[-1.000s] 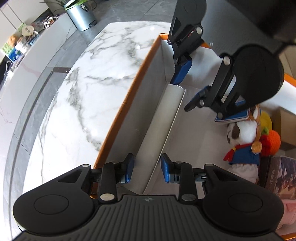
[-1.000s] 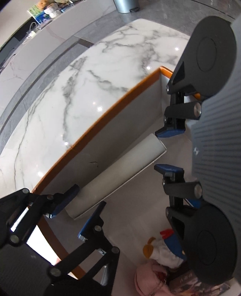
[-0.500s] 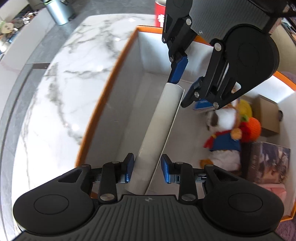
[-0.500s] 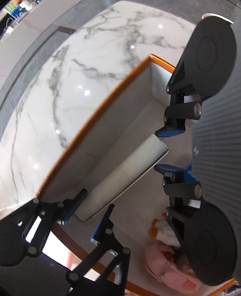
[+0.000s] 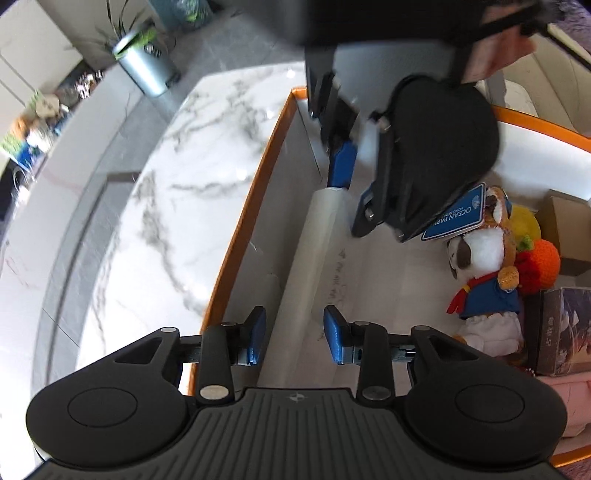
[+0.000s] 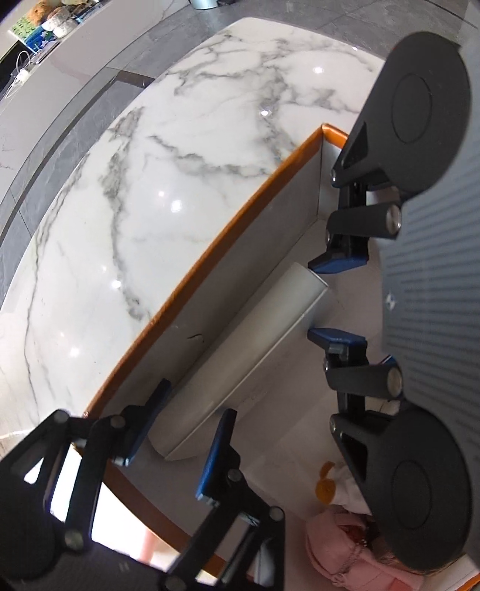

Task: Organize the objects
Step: 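Lower the white case flat into the box and open the grippers, then move both grippers to the pink selfie stick and grasp it with left gripper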

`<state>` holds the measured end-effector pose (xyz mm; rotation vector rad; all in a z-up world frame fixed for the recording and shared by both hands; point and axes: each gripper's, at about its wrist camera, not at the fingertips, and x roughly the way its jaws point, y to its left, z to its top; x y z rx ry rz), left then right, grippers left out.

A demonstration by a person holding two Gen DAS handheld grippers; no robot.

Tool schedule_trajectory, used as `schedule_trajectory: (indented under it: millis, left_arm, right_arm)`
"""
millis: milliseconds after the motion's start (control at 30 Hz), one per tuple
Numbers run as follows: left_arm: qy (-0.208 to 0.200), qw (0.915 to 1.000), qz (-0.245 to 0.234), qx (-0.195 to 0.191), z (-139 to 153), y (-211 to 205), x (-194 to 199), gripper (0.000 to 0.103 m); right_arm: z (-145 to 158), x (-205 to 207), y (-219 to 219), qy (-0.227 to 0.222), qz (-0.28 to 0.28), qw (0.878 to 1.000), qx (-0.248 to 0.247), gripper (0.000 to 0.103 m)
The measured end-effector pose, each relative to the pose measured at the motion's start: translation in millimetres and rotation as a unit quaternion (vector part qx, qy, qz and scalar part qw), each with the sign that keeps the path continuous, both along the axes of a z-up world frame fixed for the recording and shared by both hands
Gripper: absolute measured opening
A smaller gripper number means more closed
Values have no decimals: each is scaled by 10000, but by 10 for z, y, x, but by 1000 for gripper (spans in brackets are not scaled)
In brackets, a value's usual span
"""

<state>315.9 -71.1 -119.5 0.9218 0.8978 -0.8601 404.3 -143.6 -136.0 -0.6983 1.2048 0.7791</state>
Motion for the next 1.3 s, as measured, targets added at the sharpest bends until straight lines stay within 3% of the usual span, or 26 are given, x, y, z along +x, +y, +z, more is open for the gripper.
schedule_trajectory:
  millis: [100, 200, 367, 633, 700, 833, 1067, 1200, 1300]
  left_arm:
    - [-138, 9995, 74, 259, -88, -10, 7, 25]
    - [86, 9997, 226, 97, -103, -57, 38, 23]
    - [120, 9994, 293, 165, -124, -225, 153, 14]
    - [-54, 9996, 283, 24, -4, -229, 16, 18]
    - [-93, 9994, 306, -98, 131, -176, -63, 19]
    - [-253, 9981, 402, -403, 381, 14, -282, 32]
    - [-518, 9943, 847, -390, 599, 446, -501, 32]
    - [-487, 9926, 1083, -269, 561, 598, -473, 37]
    - [-441, 9913, 1235, -152, 591, 902, -800, 37]
  right_arm:
    - [-21, 21, 10, 20, -70, 10000, 22, 34]
    - [-20, 19, 28, 170, -98, 9998, 42, 33]
    - [43, -68, 27, 18, 61, 10000, 46, 33]
    - [-27, -121, 65, 23, 44, 10000, 79, 34]
    - [39, -190, 72, -57, 107, 9999, 91, 34]
    - [339, -386, 102, -299, 318, 9985, 337, 34]
    - [893, -855, 417, -783, 1073, 9862, 984, 35]
    - [993, -1100, 749, -1006, 1696, 9746, 1059, 44]
    - [926, -1208, 1054, -988, 2078, 9686, 944, 44]
